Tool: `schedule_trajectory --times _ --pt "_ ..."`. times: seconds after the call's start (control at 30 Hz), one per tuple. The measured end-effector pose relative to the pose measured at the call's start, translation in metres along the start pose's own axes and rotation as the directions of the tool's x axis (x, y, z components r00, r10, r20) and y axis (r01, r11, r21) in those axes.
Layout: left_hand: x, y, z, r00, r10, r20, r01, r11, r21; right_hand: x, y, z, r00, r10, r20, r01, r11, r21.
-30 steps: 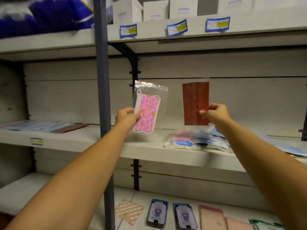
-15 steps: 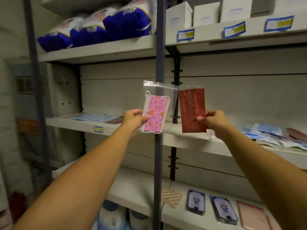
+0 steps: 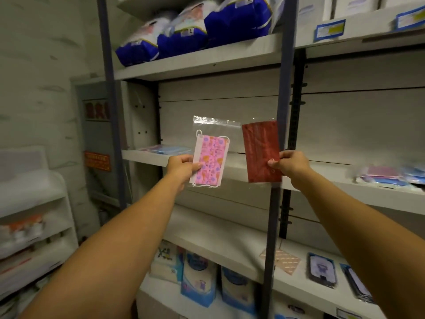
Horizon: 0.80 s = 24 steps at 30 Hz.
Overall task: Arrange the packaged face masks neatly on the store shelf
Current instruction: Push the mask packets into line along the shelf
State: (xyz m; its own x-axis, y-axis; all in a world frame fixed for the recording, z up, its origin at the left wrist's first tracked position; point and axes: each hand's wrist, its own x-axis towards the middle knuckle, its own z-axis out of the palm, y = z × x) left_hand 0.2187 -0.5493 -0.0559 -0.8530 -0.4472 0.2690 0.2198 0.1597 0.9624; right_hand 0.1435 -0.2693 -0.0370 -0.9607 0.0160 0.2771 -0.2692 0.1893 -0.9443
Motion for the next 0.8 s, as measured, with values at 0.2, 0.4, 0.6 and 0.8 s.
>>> schedule_trajectory --times 0.2,0.4,0.6,0.8 --pt "0.023 -0.008 -0.047 0.997 -0.009 -0.075 0.008 1.0 -0.017 0.012 -0.01 0.057 0.999 -0.01 0.052 0.012 0.999 -0.033" --pt "0.066 -0.015 -0.079 0.992 0.015 -0.122 -0.018 1.0 -0.022 0.05 -0.023 0.117 0.994 0.01 0.105 -0.01 1.0 0.001" --pt "0.127 -0.011 -0.103 0.987 0.043 -0.152 -0.04 0.999 0.028 0.101 -0.028 0.171 0.994 -0.02 0.106 0.015 0.999 0.048" --pt "0.189 -0.023 -0.12 0.983 0.031 -0.182 -0.025 0.999 0.036 0.151 -0.032 0.212 0.992 -0.015 0.127 0.006 0.997 0.073"
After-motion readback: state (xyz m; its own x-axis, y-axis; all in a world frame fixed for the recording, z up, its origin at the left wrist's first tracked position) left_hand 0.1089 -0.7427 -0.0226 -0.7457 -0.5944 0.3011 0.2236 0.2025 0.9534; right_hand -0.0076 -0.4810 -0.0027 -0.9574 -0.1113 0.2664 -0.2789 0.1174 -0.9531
